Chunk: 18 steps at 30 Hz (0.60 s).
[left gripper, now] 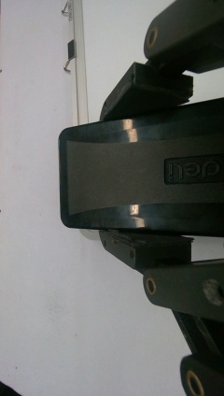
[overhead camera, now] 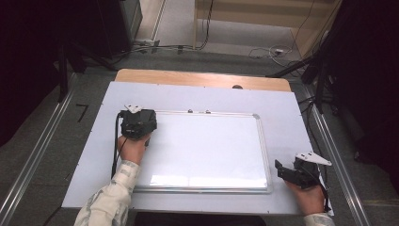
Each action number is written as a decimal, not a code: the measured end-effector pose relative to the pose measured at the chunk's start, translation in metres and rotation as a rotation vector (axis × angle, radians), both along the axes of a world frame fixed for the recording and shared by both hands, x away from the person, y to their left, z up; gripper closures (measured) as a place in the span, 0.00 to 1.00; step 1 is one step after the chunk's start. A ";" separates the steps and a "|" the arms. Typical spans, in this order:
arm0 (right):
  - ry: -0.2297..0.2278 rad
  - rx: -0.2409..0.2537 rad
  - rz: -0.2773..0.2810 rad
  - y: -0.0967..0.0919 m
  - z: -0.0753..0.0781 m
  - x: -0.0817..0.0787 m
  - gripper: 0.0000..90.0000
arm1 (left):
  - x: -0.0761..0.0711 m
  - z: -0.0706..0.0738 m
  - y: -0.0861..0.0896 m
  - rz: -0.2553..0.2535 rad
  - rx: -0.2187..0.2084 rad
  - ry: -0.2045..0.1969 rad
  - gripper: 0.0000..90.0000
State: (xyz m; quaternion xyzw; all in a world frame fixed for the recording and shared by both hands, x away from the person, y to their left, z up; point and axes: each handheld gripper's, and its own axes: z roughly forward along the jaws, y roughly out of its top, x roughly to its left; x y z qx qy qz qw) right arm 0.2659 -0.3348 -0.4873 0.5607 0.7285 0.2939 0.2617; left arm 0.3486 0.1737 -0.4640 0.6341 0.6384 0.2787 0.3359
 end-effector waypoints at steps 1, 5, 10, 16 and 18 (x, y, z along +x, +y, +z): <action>-0.001 0.000 0.000 0.000 0.000 0.000 0.22 | 0.002 0.000 -0.001 0.005 0.000 0.005 0.46; -0.001 -0.001 0.000 0.000 0.000 0.000 0.22 | 0.011 -0.003 -0.005 0.025 0.016 0.008 0.46; -0.003 0.001 0.002 -0.001 0.000 0.000 0.22 | 0.020 -0.008 -0.010 0.049 0.029 0.026 0.46; 0.000 0.003 -0.001 -0.002 0.000 0.000 0.22 | 0.028 -0.013 -0.014 0.060 0.036 0.056 0.46; -0.002 0.002 0.000 -0.002 0.000 0.000 0.22 | 0.030 -0.013 -0.015 0.069 0.043 0.058 0.46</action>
